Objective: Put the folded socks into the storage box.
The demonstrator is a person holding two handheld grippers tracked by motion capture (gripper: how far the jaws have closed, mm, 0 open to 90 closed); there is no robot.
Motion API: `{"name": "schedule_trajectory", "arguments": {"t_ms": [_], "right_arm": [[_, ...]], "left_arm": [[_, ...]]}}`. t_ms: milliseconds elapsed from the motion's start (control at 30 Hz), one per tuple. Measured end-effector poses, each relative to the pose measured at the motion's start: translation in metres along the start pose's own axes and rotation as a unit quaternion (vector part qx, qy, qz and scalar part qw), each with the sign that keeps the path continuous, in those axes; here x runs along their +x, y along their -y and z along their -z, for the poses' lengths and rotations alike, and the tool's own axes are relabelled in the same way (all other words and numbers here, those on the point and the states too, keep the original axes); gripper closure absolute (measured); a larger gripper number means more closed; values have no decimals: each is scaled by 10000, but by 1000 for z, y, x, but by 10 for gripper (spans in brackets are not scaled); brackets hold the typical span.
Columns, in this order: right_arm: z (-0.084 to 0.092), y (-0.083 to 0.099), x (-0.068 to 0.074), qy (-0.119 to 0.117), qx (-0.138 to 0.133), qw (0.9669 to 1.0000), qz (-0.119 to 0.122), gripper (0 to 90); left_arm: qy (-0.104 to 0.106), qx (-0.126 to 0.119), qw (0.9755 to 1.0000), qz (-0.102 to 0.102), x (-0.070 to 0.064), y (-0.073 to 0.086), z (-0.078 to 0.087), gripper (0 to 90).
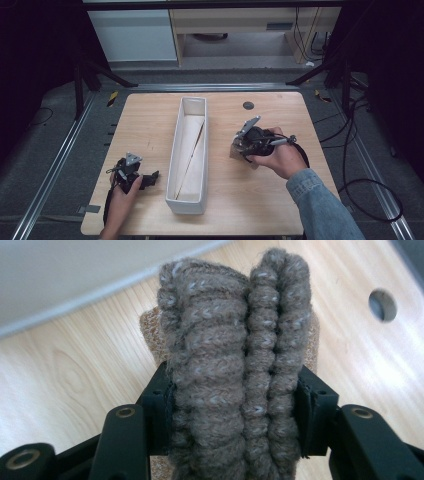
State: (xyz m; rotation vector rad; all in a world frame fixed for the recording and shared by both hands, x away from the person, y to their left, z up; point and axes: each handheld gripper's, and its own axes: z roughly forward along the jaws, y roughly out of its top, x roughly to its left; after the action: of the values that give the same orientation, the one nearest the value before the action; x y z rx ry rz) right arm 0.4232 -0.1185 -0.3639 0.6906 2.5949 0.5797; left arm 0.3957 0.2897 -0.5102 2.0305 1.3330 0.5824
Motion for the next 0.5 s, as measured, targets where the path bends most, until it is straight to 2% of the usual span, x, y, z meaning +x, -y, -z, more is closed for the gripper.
{"name": "schedule_trajectory", "arguments": {"t_ms": [233,400,500], "right_arm": [[21,-26,14,-31,-141,9995,282,468],[29,-37,17,-43,-231,9992,338,468],[37,-47,21,-66,-285,9985,458,469]], "left_arm": [[0,-7,10000,9,0,0,0,0],[-2,-4,10000,-6,0,0,0,0],[-3,-4,10000,-4,0,0,0,0]]}}
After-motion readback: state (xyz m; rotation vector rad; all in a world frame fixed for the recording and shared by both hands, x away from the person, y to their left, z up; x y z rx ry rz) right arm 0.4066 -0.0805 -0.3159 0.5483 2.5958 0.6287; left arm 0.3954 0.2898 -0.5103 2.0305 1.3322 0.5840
